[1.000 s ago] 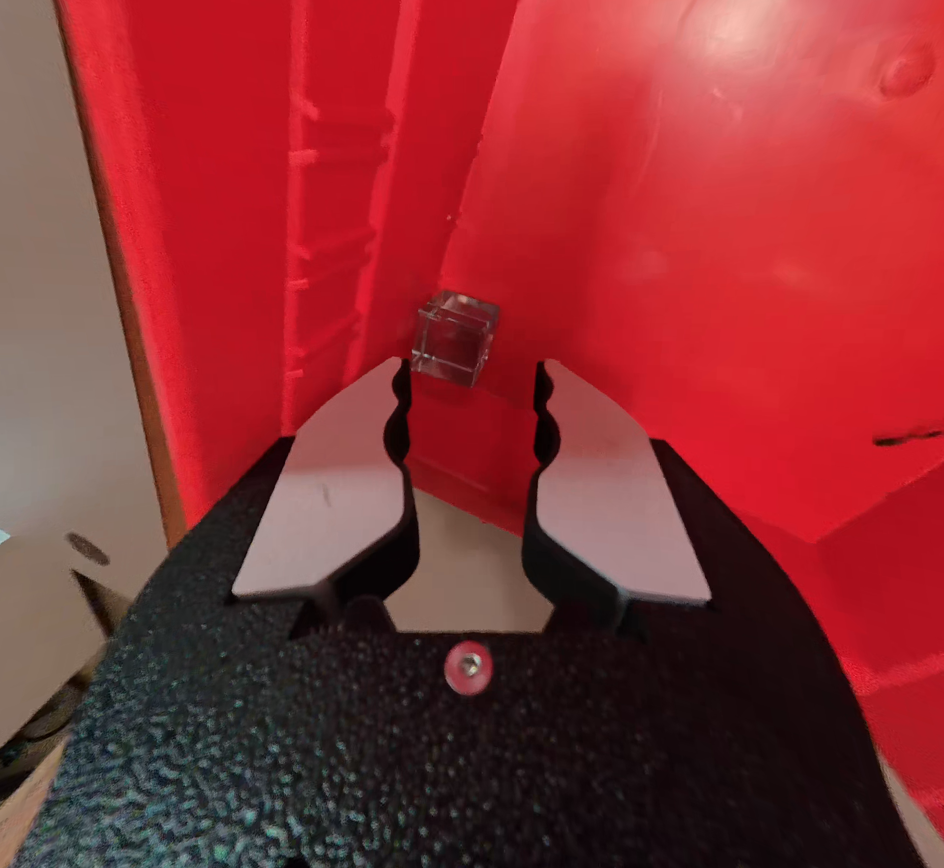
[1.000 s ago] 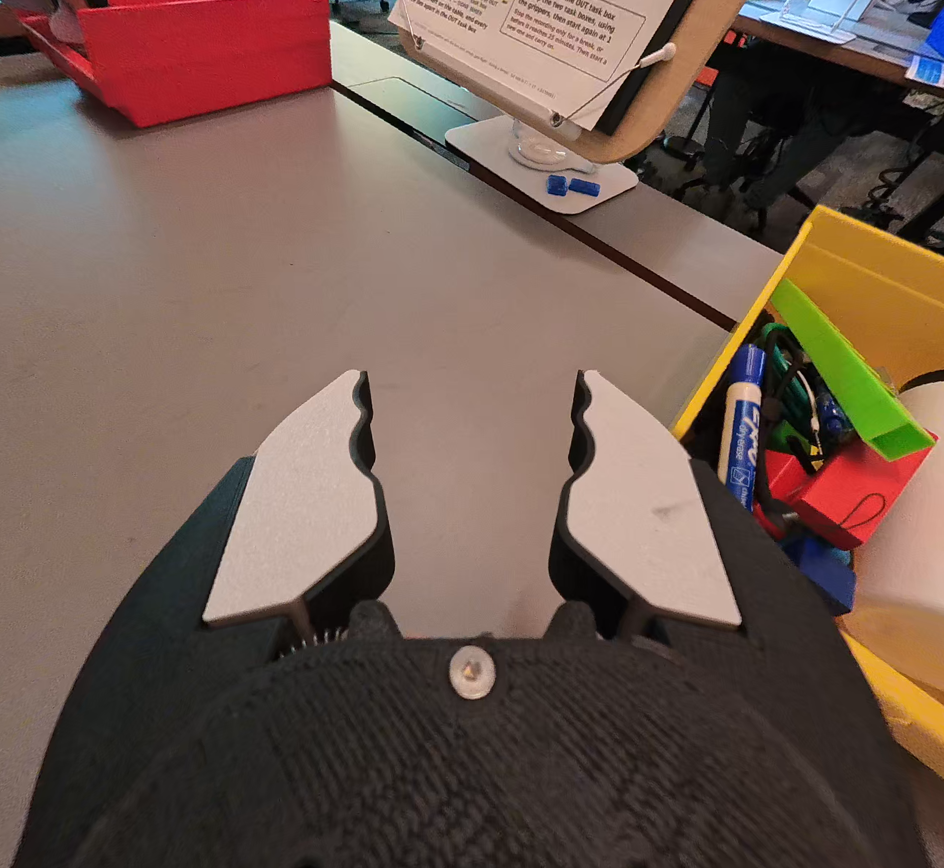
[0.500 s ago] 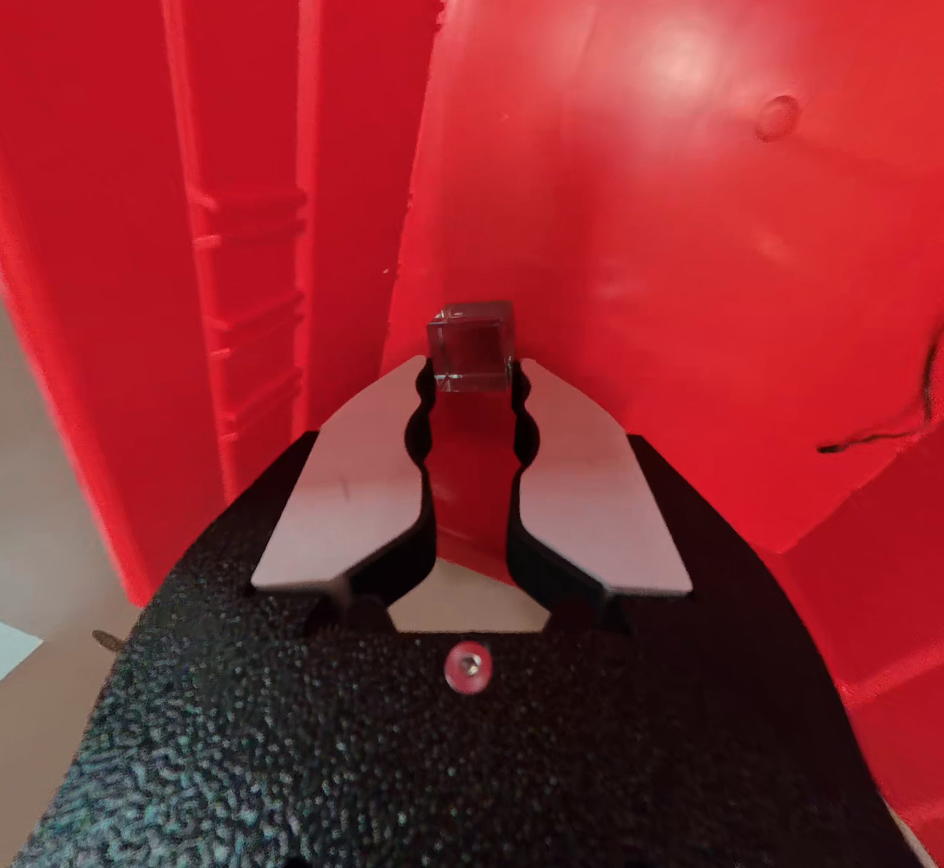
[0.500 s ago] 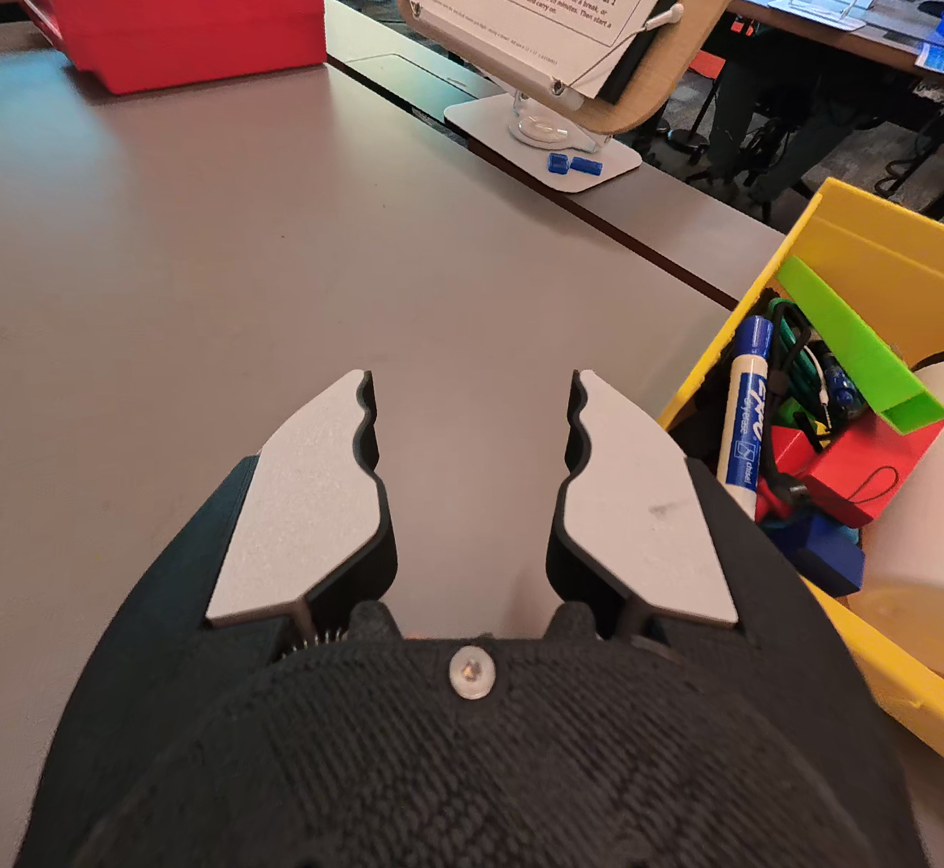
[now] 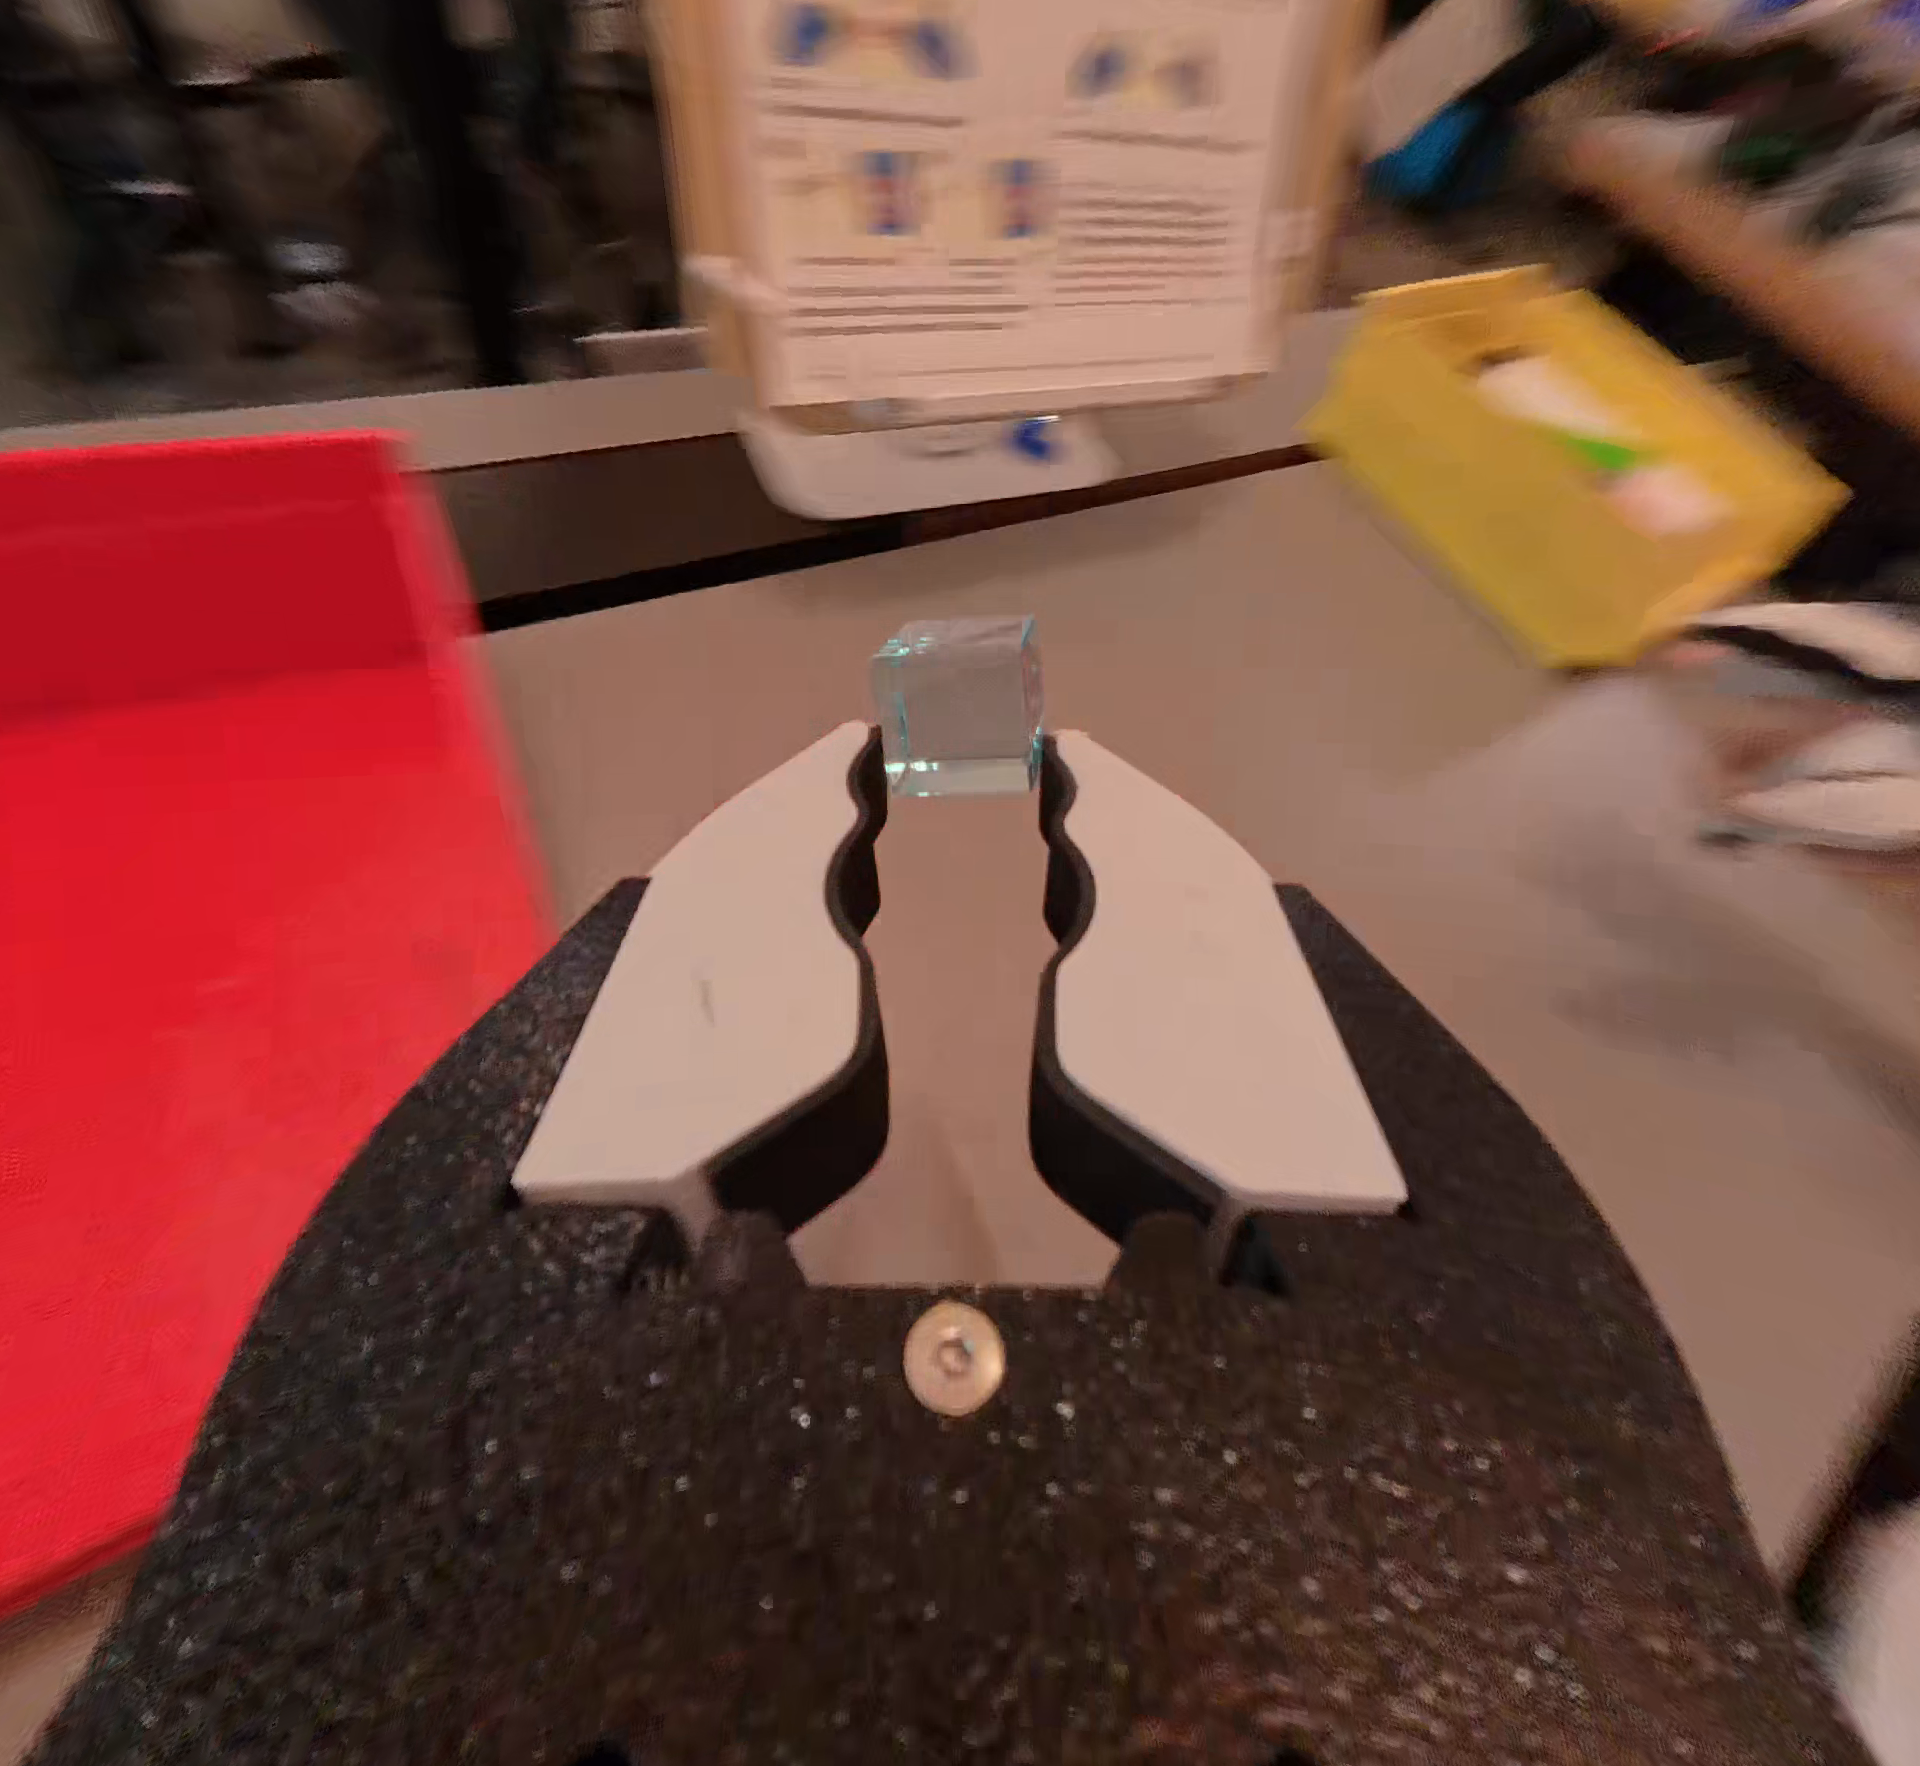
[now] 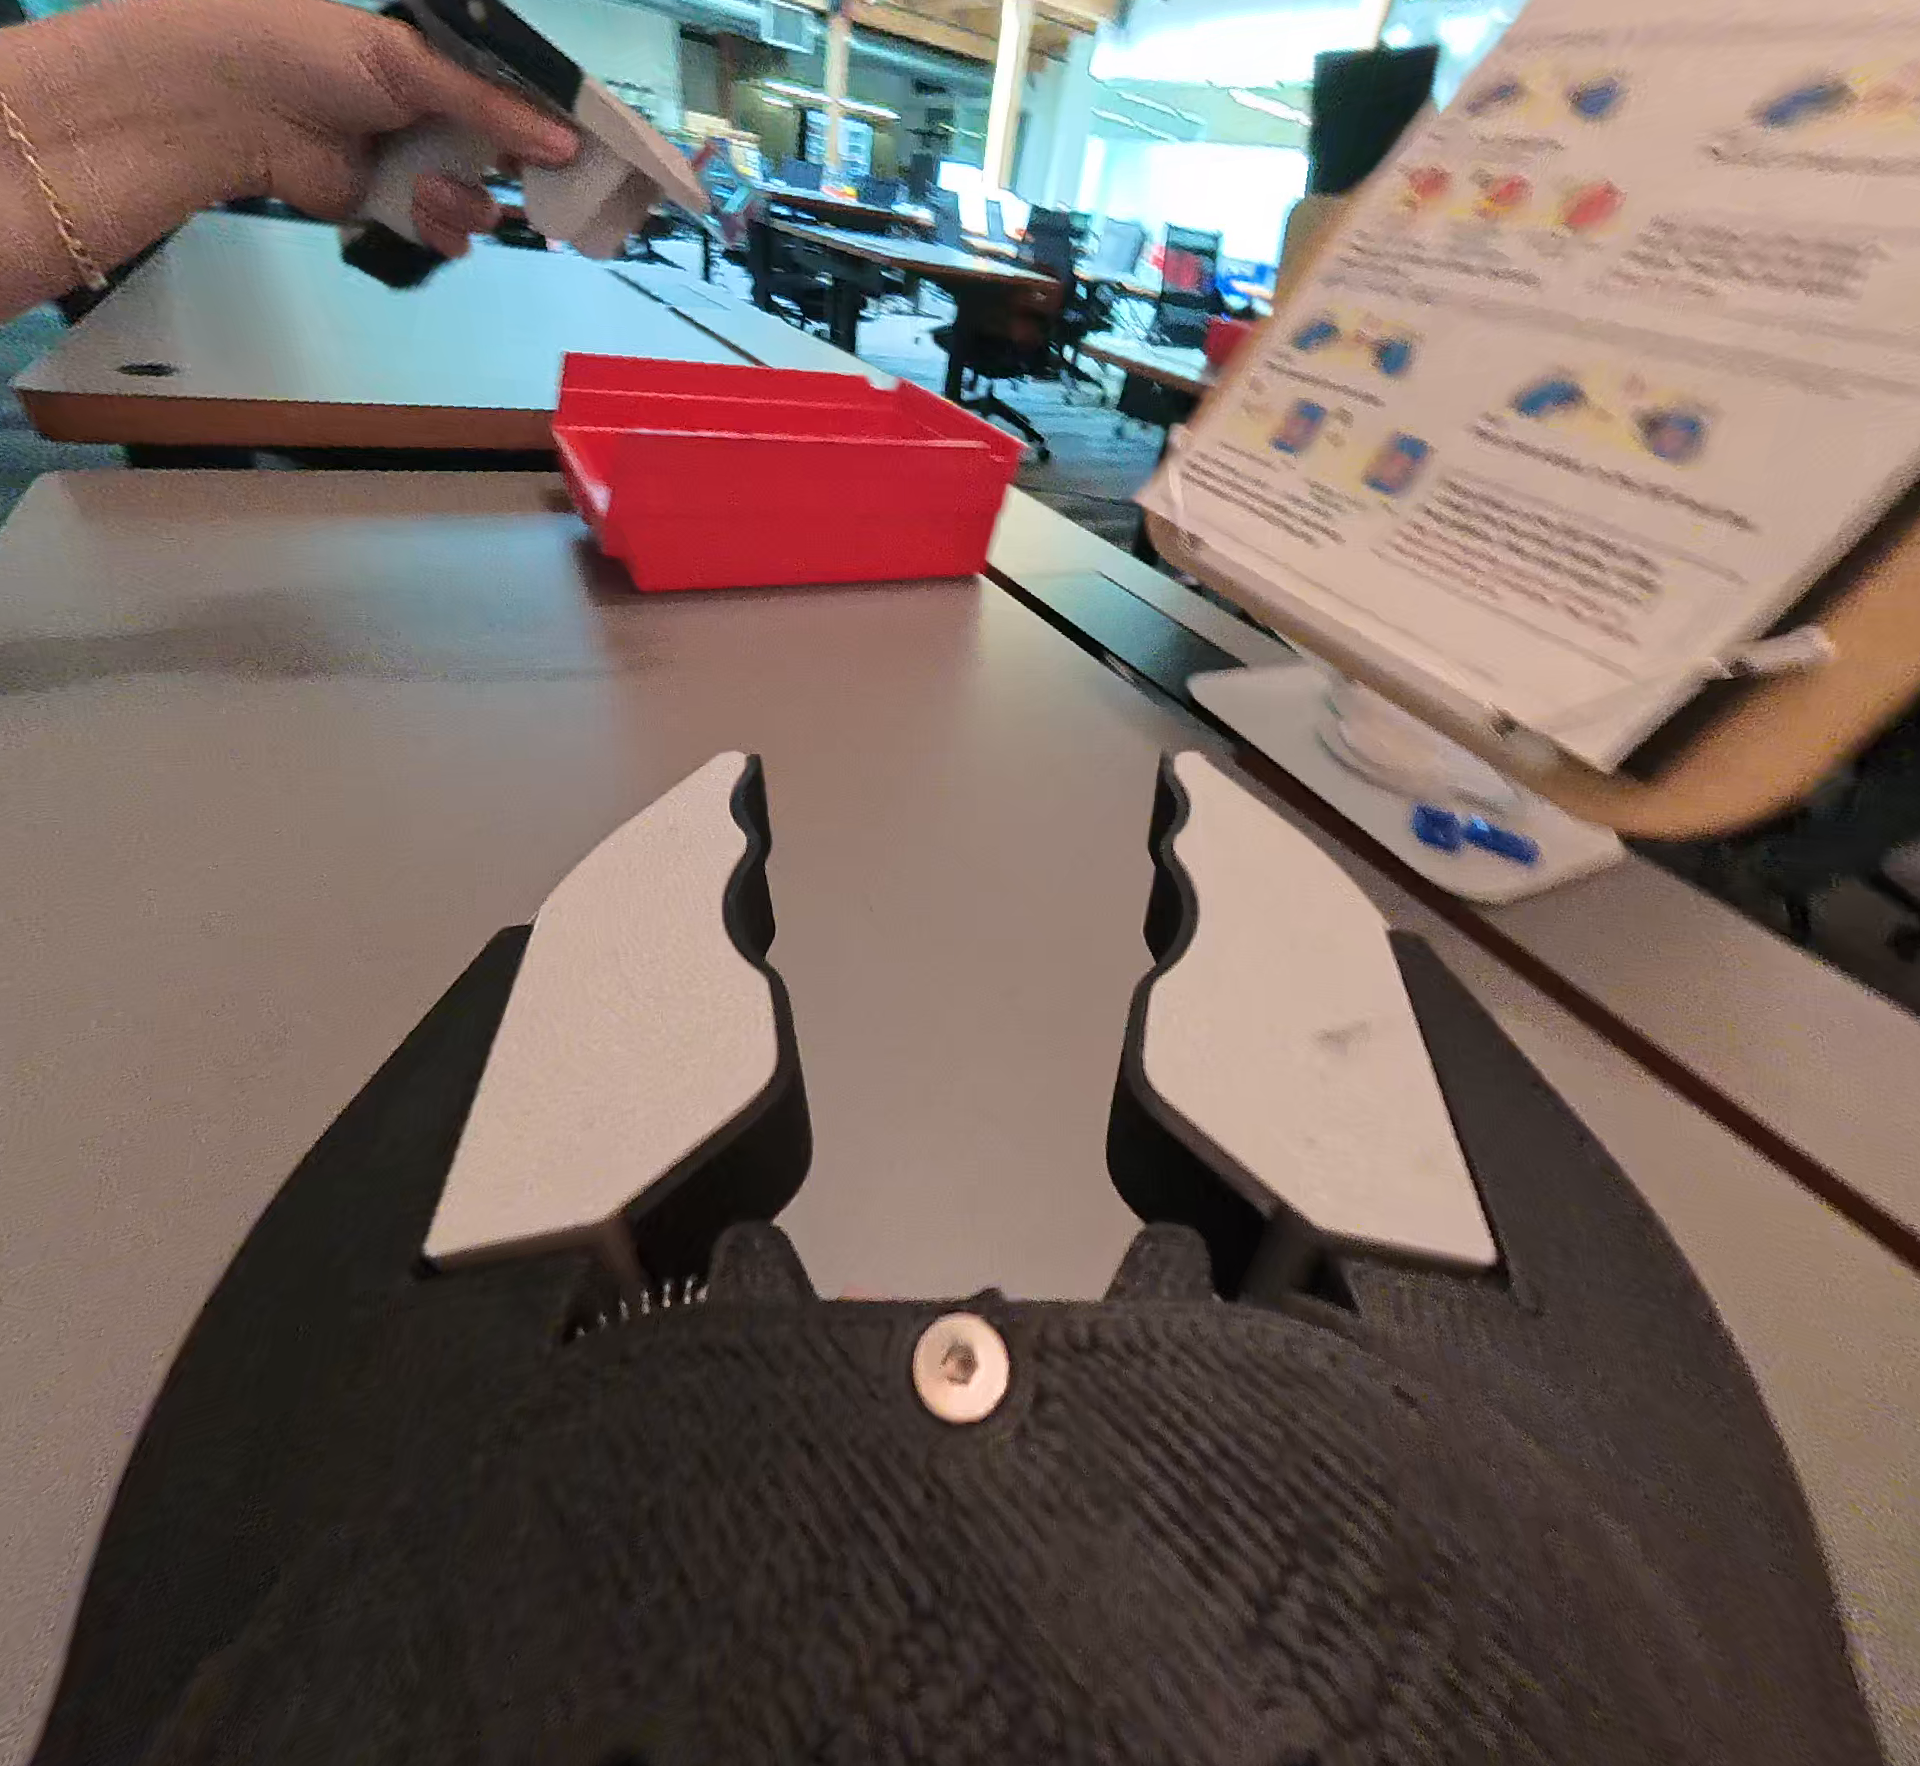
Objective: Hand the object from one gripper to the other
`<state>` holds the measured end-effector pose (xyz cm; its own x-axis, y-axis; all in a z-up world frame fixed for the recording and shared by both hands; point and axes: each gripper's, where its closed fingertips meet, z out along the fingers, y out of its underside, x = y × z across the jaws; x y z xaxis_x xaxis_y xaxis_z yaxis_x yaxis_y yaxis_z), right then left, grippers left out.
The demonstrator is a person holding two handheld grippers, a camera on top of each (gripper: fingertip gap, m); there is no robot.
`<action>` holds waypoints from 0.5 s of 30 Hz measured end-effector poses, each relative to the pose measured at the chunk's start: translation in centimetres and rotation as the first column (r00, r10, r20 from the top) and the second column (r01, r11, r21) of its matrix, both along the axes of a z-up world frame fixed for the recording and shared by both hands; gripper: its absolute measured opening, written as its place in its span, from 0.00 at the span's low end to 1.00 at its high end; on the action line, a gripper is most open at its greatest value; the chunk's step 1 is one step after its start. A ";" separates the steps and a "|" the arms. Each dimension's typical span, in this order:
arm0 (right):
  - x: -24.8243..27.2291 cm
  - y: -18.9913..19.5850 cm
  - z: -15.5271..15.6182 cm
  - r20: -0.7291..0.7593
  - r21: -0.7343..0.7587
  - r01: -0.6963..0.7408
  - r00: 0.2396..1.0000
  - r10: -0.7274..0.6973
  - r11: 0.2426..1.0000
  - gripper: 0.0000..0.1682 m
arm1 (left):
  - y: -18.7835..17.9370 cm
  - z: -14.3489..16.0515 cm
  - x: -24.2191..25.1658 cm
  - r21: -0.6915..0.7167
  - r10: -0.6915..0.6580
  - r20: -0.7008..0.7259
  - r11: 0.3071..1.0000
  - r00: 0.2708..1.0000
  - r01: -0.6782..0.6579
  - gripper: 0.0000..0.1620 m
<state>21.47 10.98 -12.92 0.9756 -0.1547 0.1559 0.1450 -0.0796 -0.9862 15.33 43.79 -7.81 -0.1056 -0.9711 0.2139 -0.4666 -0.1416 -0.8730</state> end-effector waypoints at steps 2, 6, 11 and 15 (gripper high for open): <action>-1.8 3.1 0.6 0.062 0.009 -0.052 0.997 0.051 0.999 0.42 | -6.1 -0.5 -0.8 -0.136 -0.138 0.089 0.979 0.986 0.150 0.17; -6.3 8.5 1.9 0.069 0.076 -0.202 0.978 0.197 0.977 0.41 | -14.7 -3.7 -2.1 -0.291 -0.271 0.159 0.906 0.949 0.307 0.17; -10.3 10.8 0.7 0.142 0.067 -0.254 0.960 0.243 0.965 0.39 | -18.8 -6.7 -3.4 -0.393 -0.317 0.177 0.845 0.932 0.363 0.17; -11.6 11.4 -0.9 0.161 -0.039 -0.268 0.949 0.271 0.963 0.39 | -20.0 -6.6 -4.7 -0.413 -0.373 0.185 0.810 0.909 0.416 0.17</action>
<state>9.83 22.39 -13.86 0.9415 0.1145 0.3170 0.3223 -0.0310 -0.9461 10.61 23.77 -14.44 -0.4994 -0.6503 0.5724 -0.4874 -0.3354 -0.8062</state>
